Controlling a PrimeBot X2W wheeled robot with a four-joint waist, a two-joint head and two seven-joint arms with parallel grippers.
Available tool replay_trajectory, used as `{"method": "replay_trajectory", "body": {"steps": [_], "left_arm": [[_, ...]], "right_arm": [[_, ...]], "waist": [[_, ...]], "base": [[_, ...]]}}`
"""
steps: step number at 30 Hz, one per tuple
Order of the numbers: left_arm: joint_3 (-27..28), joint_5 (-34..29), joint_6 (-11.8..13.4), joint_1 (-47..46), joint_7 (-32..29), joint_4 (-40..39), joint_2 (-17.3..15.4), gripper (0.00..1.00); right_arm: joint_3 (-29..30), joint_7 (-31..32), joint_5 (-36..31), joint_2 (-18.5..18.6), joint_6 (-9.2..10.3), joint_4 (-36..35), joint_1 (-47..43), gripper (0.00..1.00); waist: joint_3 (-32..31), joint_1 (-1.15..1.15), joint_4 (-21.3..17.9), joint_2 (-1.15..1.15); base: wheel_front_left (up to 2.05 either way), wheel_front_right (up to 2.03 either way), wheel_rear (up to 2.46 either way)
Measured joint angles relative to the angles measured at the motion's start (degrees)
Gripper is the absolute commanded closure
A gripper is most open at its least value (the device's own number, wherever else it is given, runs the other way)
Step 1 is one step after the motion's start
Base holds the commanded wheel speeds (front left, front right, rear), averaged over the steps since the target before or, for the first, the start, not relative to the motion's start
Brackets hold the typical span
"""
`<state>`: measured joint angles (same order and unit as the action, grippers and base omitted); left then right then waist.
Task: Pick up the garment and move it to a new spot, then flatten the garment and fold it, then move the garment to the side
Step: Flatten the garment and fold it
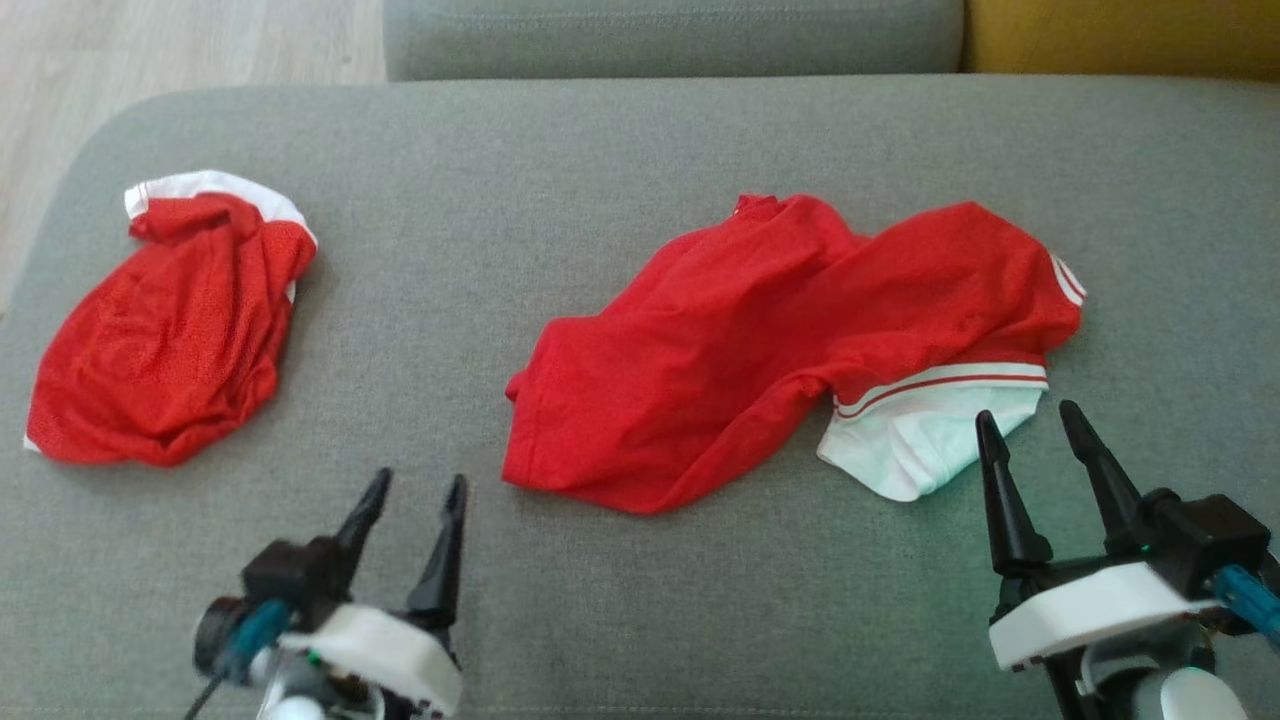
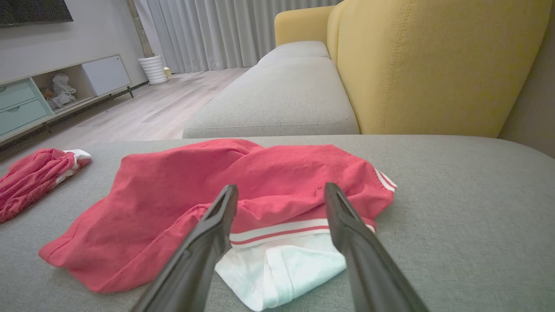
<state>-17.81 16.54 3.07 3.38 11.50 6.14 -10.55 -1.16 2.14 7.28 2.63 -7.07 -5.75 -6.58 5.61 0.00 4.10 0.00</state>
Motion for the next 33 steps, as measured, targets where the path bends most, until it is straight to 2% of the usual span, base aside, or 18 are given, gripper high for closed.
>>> {"method": "replay_trajectory", "body": {"steps": [4,9,13,20,21,23,24,33], "left_arm": [[-1.9,3.6,-4.8,-5.5,-4.0,7.7,1.0,0.0],[-2.8,5.9,-7.8,-10.7,-4.3,14.9,2.3,0.0],[-4.0,7.2,-9.2,-13.4,-2.9,19.5,3.2,0.0],[-5.4,9.6,-10.0,-15.6,-1.3,25.7,4.0,0.01],[-5.6,9.9,-10.0,-16.0,-1.3,26.2,4.0,0.34],[-5.8,9.9,-10.1,-16.9,-1.2,27.3,4.0,0.9],[-6.0,10.3,-10.1,-17.3,-0.9,27.7,4.0,1.0],[-8.0,10.7,-10.1,-18.4,0.9,30.0,3.9,1.0]], "right_arm": [[-0.6,0.0,0.3,0.0,0.0,0.1,0.3,0.0],[-1.1,0.1,0.9,0.0,0.0,0.5,1.3,0.0],[-1.4,0.1,1.3,0.0,0.0,1.0,2.1,0.0],[-1.6,0.0,1.8,0.0,0.0,1.9,2.5,0.0],[-1.8,0.0,1.9,0.0,0.0,2.0,2.5,0.0],[-1.8,0.0,2.3,0.0,0.0,2.1,2.5,0.0],[-1.8,0.0,2.3,0.0,0.0,2.2,2.6,0.0],[-0.6,0.0,2.8,0.0,0.0,3.7,3.7,0.0]], "waist": [[1.7,0.0,-0.2,0.0],[3.5,0.0,-0.9,0.0],[4.6,0.0,-1.7,0.0],[5.7,0.0,-2.6,0.0],[5.8,0.0,-2.7,0.0],[5.9,0.0,-2.8,0.0],[6.0,0.0,-2.8,0.0],[5.6,0.0,-2.4,0.0]], "base": [[0.0,0.0,0.0],[0.0,0.0,0.0],[0.0,0.0,0.0],[0.0,0.0,0.0],[0.0,0.0,0.0],[0.0,0.0,0.0],[0.0,0.0,0.0],[0.0,0.0,0.0]]}}
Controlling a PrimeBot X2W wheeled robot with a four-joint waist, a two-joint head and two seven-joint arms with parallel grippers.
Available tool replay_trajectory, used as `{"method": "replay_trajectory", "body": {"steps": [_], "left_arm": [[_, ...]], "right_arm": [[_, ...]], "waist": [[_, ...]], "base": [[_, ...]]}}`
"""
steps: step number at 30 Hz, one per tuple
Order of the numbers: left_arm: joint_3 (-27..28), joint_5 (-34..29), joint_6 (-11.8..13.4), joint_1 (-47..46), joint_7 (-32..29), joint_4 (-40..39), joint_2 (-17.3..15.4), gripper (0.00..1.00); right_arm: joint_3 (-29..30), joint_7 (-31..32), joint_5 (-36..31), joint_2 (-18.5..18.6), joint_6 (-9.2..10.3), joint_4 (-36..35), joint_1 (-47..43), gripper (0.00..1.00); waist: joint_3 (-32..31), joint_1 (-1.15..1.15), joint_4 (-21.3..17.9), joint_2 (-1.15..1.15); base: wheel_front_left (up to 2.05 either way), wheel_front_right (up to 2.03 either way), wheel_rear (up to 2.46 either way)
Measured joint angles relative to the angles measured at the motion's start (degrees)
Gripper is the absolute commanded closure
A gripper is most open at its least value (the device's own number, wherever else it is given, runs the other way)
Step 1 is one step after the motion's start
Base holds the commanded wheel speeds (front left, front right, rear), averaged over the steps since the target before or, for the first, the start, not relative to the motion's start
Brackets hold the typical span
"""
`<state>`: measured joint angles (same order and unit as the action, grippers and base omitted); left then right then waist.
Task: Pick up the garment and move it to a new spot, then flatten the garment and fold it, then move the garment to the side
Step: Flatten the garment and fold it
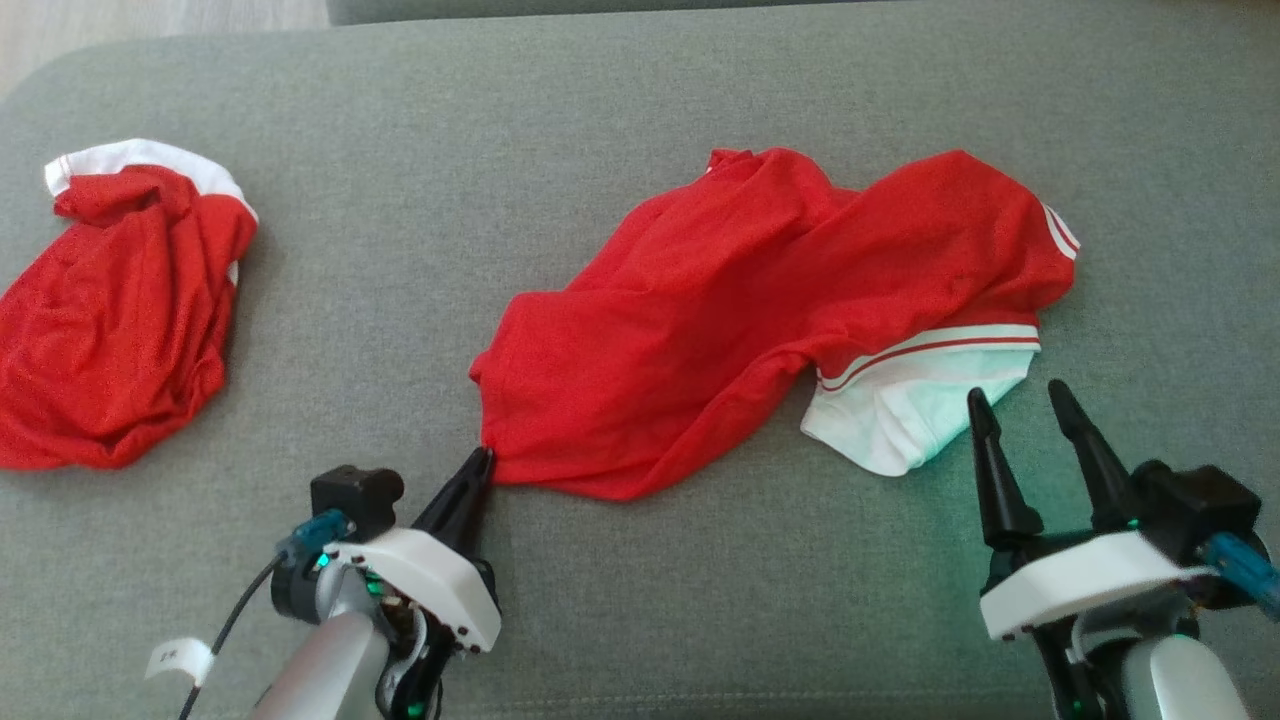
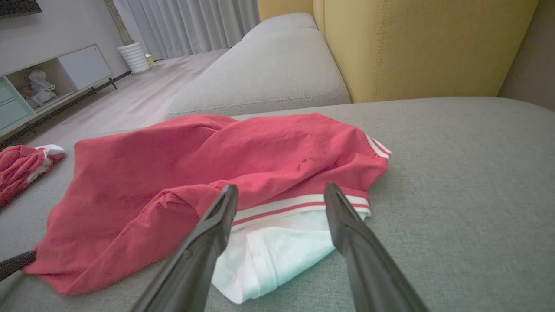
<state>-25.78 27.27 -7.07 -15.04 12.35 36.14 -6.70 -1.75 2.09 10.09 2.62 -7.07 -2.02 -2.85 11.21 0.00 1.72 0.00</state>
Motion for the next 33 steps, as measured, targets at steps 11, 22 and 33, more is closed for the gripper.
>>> {"method": "replay_trajectory", "body": {"steps": [11,22,33], "left_arm": [[-0.6,-1.5,0.8,0.0,1.4,-2.4,0.0,1.0],[-1.3,-1.9,0.9,-0.1,1.5,-3.7,0.3,1.0],[2.4,-3.1,2.9,1.0,1.9,-10.6,-0.4,1.0]], "right_arm": [[-2.0,4.9,-6.1,0.0,0.0,15.1,7.3,0.0],[-0.3,4.1,-8.7,0.0,-0.01,28.1,15.3,0.58],[5.7,-1.3,-2.8,0.0,-0.02,23.5,11.3,1.0]], "waist": [[0.0,0.0,1.6,0.0],[1.3,0.0,3.4,0.0],[0.4,0.0,2.9,0.0]], "base": [[0.0,0.0,0.0],[0.0,0.0,0.0],[0.0,0.0,0.0]]}}
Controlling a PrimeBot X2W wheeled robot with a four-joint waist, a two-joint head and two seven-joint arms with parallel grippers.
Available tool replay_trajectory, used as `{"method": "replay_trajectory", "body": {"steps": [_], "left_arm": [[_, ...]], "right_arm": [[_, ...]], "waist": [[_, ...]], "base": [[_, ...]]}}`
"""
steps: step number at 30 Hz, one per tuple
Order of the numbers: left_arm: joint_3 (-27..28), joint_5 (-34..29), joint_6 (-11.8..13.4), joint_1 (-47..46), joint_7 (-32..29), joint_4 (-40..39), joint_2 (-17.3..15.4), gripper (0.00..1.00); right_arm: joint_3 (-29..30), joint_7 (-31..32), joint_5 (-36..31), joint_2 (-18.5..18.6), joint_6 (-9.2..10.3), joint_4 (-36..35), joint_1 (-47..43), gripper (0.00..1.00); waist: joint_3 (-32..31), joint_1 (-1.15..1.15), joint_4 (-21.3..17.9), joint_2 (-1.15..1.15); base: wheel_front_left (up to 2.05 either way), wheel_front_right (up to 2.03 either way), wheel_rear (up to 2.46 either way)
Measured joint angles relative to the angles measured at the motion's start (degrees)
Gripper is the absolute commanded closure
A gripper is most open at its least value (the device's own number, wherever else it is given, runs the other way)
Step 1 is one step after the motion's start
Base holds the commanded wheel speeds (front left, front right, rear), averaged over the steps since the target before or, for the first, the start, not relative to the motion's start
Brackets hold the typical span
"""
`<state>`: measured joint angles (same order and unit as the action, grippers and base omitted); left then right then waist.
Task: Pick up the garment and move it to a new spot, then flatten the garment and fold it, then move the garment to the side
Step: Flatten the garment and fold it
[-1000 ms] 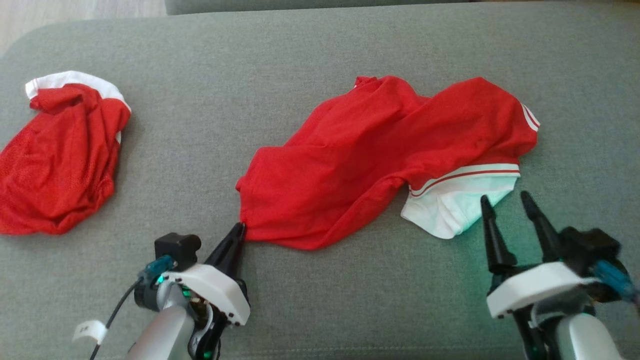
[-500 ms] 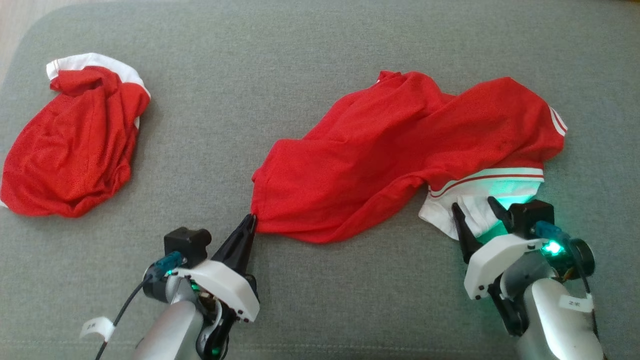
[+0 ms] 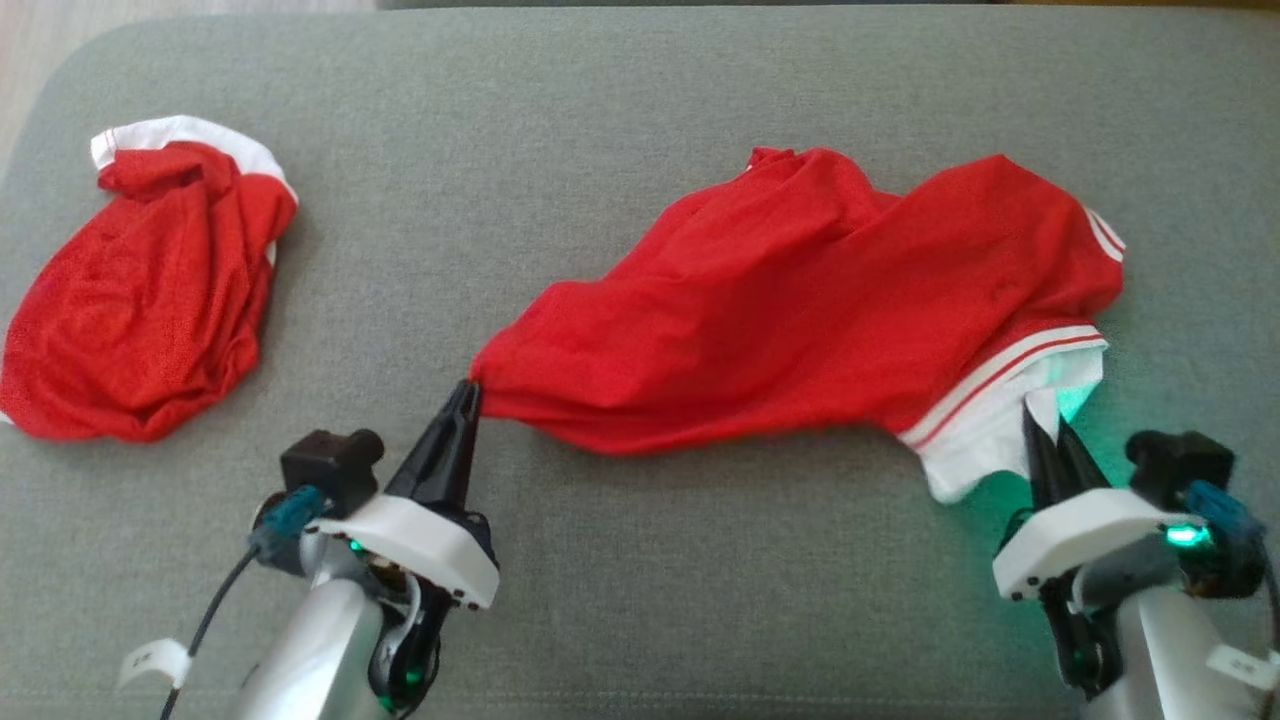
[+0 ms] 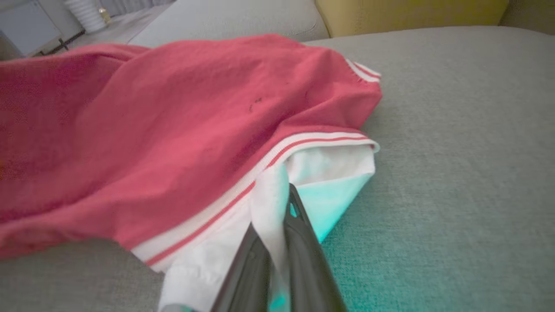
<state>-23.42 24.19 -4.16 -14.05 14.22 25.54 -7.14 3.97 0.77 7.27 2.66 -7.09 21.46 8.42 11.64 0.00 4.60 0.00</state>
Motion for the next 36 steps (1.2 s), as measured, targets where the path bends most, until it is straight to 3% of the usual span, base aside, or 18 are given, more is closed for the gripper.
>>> {"method": "replay_trajectory", "body": {"steps": [8,14,22,30,36], "left_arm": [[2.9,-1.5,1.2,3.0,0.0,-8.0,-0.7,1.0],[5.8,-4.8,2.0,3.1,0.1,-20.2,-1.2,1.0],[7.7,-8.0,2.0,-4.5,-0.1,-33.0,-2.8,1.0],[9.5,-7.9,2.6,-13.4,-7.5,-36.6,-3.6,1.0],[9.7,-6.3,2.7,-14.4,-10.2,-35.1,-3.9,1.0]], "right_arm": [[0.1,-0.9,3.4,0.0,0.0,-8.8,-2.5,1.0],[-0.4,-1.5,3.6,0.0,0.0,-20.1,-2.0,1.0],[0.3,5.8,0.3,0.0,0.0,-36.3,4.8,1.0],[2.1,14.0,1.0,1.1,0.0,-43.5,10.3,1.0],[2.9,16.9,1.5,1.1,0.0,-43.7,10.6,1.0]], "waist": [[-1.4,0.0,-0.8,0.0],[-3.5,0.0,-0.9,0.0],[-7.8,0.0,-0.6,0.0],[-12.4,0.0,-0.7,0.0],[-12.4,0.0,-1.0,0.0]], "base": [[0.0,0.0,0.0],[0.0,0.0,0.0],[0.0,0.0,0.0],[0.0,0.0,0.0],[0.0,0.0,0.0]]}}
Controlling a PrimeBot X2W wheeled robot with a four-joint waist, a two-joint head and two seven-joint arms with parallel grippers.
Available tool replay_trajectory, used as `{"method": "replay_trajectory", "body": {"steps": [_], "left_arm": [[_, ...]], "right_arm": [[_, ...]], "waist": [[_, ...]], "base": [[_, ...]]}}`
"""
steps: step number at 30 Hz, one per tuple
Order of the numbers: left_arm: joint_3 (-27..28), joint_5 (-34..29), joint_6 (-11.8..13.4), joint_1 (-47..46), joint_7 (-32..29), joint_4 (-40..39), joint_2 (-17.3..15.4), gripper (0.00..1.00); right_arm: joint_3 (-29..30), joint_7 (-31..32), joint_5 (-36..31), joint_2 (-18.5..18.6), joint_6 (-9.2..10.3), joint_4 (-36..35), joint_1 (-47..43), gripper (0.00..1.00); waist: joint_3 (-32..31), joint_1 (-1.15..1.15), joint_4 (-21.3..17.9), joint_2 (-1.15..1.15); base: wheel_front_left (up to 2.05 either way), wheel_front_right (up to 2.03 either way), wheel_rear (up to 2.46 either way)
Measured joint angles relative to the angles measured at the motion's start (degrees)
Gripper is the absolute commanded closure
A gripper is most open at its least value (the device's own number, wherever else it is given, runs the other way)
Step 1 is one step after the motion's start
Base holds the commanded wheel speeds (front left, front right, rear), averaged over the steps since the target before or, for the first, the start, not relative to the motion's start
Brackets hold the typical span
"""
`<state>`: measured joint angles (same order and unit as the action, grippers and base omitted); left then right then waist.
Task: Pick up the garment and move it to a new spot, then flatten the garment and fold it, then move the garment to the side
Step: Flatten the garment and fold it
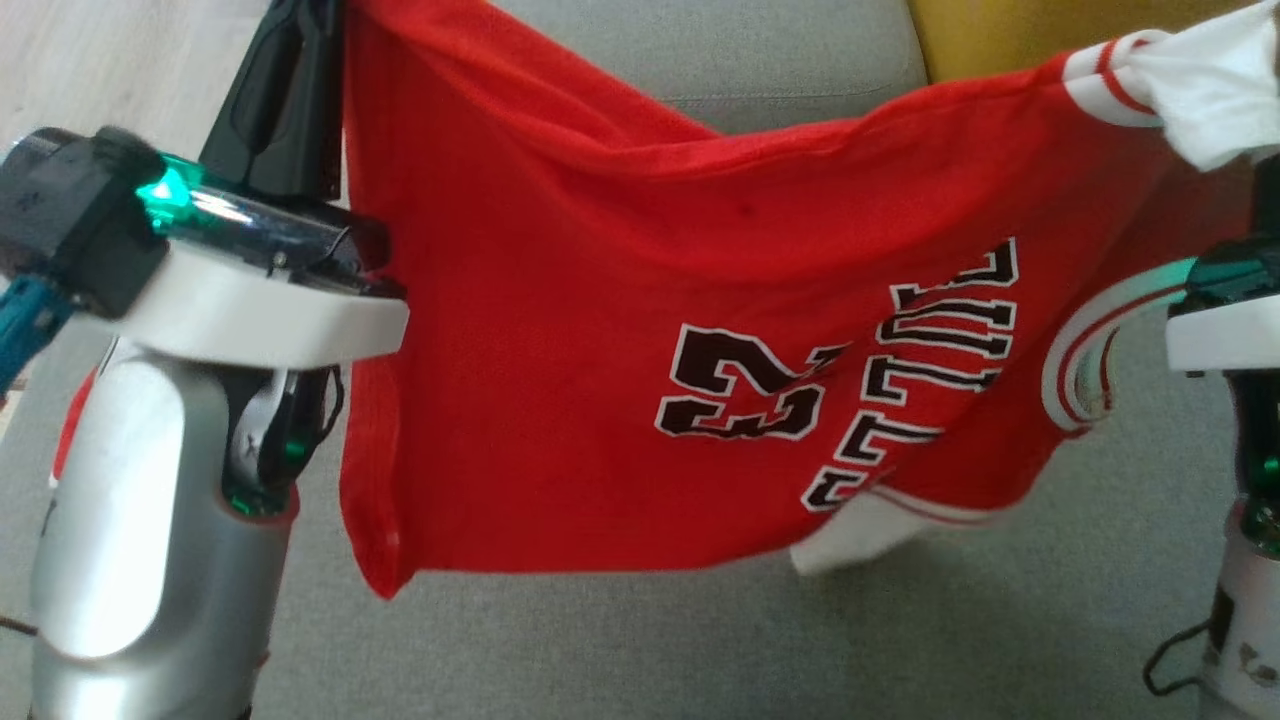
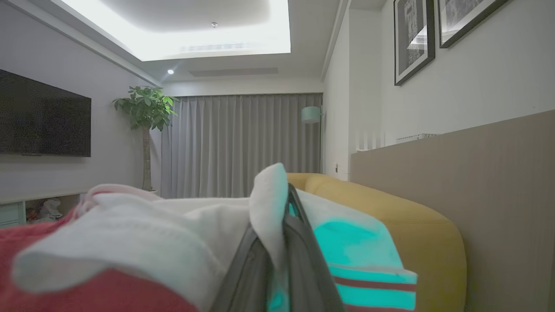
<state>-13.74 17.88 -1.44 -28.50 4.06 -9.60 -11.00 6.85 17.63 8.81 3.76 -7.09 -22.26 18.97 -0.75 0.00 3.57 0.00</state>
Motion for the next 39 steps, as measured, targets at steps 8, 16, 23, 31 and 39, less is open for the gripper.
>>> {"method": "replay_trajectory", "body": {"steps": [8,16,23,31,39], "left_arm": [[0.1,1.6,-1.2,-4.4,1.3,9.7,0.1,1.0],[1.0,0.9,-3.1,-25.2,8.8,31.2,1.3,1.0],[3.4,-2.1,-3.6,-39.2,10.7,45.2,2.3,1.0],[5.4,-1.8,-4.3,-36.0,10.7,61.3,5.7,1.0],[7.6,2.1,-5.3,-25.8,10.6,71.1,8.6,1.0]], "right_arm": [[-0.1,0.5,1.5,0.0,0.0,7.9,5.7,1.0],[-2.8,-5.0,2.5,0.4,0.0,31.5,29.6,1.0],[-5.4,-16.1,3.2,0.4,0.0,53.9,47.9,1.0],[-11.5,-19.9,3.0,0.5,0.0,78.4,51.0,1.0],[-17.4,-22.1,8.6,0.4,0.0,91.0,42.2,1.0]], "waist": [[2.5,0.0,-0.3,0.0],[7.9,-0.01,-0.8,0.0],[10.6,0.0,-2.0,0.0],[13.7,-0.01,-2.3,0.0],[18.3,-0.01,-1.4,0.0]], "base": [[0.0,0.0,0.0],[0.0,0.0,0.0],[0.0,0.0,0.0],[0.0,0.0,0.0],[0.0,0.0,0.0]]}}
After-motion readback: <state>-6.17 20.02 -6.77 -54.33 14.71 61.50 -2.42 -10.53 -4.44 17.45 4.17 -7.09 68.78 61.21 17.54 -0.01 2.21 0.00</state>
